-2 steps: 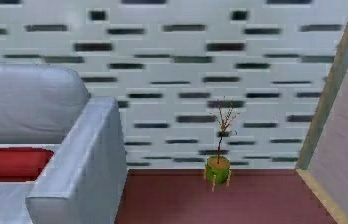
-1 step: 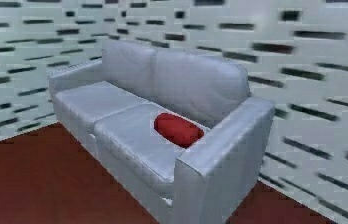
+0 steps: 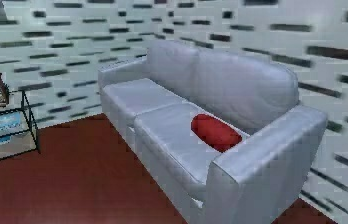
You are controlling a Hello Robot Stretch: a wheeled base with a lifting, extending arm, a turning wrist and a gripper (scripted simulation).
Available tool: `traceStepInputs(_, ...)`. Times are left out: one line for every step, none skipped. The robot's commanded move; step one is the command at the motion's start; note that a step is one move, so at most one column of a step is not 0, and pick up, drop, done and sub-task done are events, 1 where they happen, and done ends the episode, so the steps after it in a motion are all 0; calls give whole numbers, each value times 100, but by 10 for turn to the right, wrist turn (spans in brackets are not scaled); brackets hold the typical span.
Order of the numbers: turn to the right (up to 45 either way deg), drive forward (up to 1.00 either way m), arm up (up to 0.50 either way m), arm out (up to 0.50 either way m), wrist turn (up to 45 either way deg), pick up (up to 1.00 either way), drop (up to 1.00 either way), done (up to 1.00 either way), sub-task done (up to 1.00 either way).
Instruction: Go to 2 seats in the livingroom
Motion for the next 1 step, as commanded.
traceStepInputs(0,0,0,0,0,0,0,100,0)
